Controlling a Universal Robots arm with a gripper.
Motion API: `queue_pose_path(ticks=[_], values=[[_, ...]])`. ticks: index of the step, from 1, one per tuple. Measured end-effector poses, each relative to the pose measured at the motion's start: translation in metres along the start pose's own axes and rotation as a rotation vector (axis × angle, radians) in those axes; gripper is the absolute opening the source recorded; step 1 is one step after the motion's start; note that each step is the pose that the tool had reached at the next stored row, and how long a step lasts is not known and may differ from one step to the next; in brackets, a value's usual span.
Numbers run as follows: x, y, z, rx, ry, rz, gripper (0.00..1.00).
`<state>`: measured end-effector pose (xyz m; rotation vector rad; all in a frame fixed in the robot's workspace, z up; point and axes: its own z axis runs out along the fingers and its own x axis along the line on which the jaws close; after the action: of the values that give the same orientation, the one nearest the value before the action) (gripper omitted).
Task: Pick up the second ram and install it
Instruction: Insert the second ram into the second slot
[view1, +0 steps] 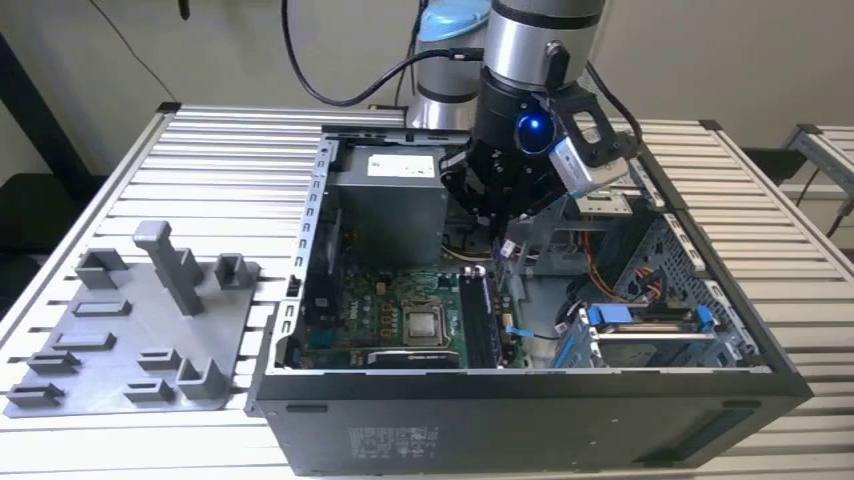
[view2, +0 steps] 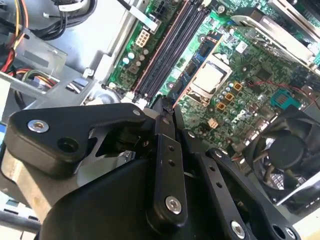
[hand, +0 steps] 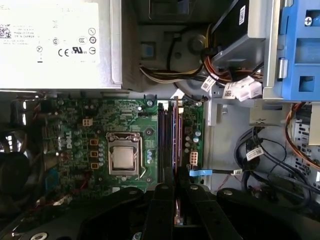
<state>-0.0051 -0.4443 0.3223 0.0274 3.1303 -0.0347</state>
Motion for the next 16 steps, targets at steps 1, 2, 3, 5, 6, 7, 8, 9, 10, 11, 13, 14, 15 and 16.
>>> queue_pose_path(ticks=[1,2,3,5,6,7,8,9,10,11,13,14,15,16], values=[[0.0002,-0.0002,0.0017,0.0001,0.0000,-0.002,0.14],[0.0009,-0.0006,0.0035,0.0002,-0.0001,-0.003,0.14],[0.0015,-0.0010,0.0053,0.0001,-0.0001,-0.003,0.14],[0.0018,-0.0011,0.0091,0.0001,-0.0001,-0.004,0.14],[0.0020,-0.0012,0.0109,-0.0004,-0.0002,-0.004,0.14],[0.0023,-0.0012,0.0125,-0.0007,-0.0001,-0.004,0.14],[0.0025,-0.0013,0.0143,-0.0009,-0.0001,-0.004,0.14],[0.0025,-0.0013,0.0161,-0.0008,-0.0001,-0.004,0.14],[0.0025,-0.0013,0.0178,-0.0009,-0.0001,-0.004,0.14],[0.0026,-0.0013,0.0197,-0.0008,0.0000,-0.004,0.14],[0.0027,-0.0012,0.0233,-0.0010,0.0000,-0.004,0.14],[0.0029,-0.0011,0.0249,-0.0014,0.0000,-0.004,0.14],[0.0030,-0.0011,0.0262,-0.0018,-0.0001,-0.004,0.14],[0.0031,-0.0011,0.0276,-0.0025,-0.0001,-0.004,0.14]])
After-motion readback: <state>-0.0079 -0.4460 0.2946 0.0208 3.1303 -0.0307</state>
